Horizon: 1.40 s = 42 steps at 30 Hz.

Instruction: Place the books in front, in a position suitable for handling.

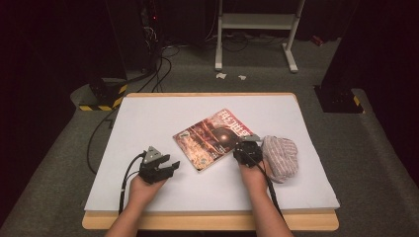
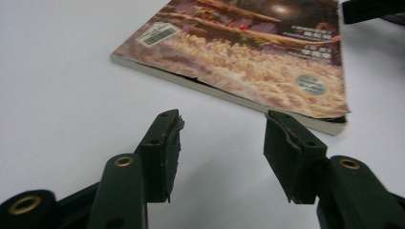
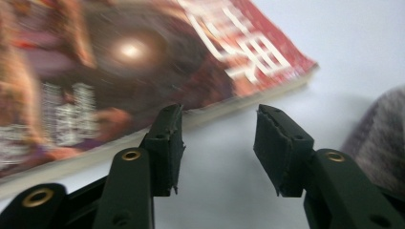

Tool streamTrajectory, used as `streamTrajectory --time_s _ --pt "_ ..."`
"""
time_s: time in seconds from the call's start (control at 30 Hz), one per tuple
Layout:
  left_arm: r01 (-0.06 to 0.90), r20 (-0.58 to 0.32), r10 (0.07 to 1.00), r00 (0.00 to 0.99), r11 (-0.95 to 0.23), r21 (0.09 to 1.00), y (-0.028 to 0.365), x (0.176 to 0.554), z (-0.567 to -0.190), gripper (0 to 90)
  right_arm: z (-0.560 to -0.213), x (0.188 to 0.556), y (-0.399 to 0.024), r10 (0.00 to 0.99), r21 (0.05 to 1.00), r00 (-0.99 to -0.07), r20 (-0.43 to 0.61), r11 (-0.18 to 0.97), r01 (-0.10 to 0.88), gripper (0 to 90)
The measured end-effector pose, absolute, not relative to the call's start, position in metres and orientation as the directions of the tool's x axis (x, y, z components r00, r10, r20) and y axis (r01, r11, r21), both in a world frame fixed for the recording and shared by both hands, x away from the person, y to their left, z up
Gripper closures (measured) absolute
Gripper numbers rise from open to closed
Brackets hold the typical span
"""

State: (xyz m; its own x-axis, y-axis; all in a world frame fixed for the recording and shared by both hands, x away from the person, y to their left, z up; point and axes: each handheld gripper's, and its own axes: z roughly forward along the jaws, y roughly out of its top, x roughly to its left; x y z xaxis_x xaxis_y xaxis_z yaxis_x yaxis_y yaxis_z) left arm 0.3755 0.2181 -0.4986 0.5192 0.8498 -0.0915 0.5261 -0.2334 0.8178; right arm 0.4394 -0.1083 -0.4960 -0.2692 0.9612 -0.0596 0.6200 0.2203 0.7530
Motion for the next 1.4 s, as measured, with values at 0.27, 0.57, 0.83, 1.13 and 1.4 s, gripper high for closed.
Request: streamTrajectory --time_s 0.27,0.57,0.83,1.13,1.4 --pt "0.531 -0.102 0.861 0.498 -0.209 0.821 0.226 0.373 -0.498 46.4 -0.491 0.397 -0.032 0.829 0.784 -0.559 0.018 0.335 0.522 32.6" --pt "0.520 -0.108 0.848 0.519 -0.213 0.827 0.231 0.366 -0.496 46.4 -0.506 0.391 0.005 0.809 0.724 -0.573 -0.130 0.472 0.502 27.3" --pt "0.519 -0.119 0.844 0.523 -0.205 0.830 0.235 0.364 -0.495 46.4 -0.504 0.383 -0.038 0.841 0.726 -0.533 -0.086 0.420 0.544 26.8" --pt "0.519 -0.131 0.835 0.534 -0.202 0.831 0.217 0.374 -0.496 44.5 -0.503 0.382 -0.111 0.926 0.736 -0.377 -0.029 0.275 0.619 36.5" --pt "0.560 -0.121 0.849 0.514 -0.225 0.797 0.184 0.416 -0.502 41.7 -0.491 0.386 -0.119 0.910 0.778 -0.414 0.024 0.243 0.580 37.2"
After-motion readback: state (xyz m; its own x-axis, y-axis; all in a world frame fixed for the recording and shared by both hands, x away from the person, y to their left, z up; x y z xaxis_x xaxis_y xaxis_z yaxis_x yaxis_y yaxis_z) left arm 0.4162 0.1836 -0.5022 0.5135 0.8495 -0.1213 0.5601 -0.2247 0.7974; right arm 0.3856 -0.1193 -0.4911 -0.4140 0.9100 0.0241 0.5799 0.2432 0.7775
